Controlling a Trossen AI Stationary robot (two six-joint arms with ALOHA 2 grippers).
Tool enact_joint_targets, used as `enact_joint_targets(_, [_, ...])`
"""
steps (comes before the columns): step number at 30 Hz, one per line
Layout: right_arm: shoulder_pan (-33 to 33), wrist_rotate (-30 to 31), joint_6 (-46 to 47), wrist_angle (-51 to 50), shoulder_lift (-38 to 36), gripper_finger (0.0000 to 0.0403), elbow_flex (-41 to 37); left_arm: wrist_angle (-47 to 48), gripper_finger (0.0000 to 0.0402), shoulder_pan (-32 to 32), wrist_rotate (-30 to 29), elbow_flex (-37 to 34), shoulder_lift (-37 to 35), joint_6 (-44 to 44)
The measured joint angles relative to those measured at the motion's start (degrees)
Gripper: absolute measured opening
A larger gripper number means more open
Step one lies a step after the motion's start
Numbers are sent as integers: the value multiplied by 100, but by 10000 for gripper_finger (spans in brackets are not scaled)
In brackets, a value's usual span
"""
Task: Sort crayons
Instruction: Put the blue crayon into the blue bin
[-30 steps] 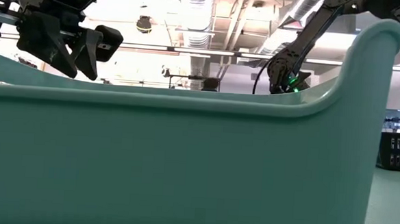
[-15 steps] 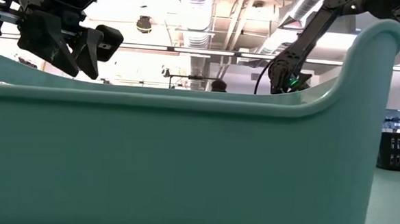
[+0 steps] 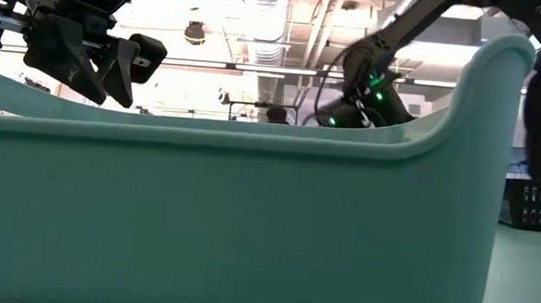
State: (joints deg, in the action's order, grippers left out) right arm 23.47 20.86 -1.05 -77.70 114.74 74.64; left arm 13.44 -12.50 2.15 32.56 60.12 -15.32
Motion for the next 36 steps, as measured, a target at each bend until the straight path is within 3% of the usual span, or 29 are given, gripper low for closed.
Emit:
enact_joint_targets(9, [-935, -201, 262, -296, -5, 0, 1566, 170, 114, 1, 0, -2, -1, 27])
enact_joint_targets(17, [-2219, -819, 479, 71, -9, 0, 2749, 558, 114, 0, 1, -2, -1, 250])
enact_joint_targets(28, [-4102, -1384, 529, 2505, -11, 0, 3251, 509, 114, -1, 0, -2, 0, 556])
enact_joint_targets(36, [-4818, -1381, 473, 3844, -11, 0, 3253, 461, 114, 0, 1, -2, -1, 830])
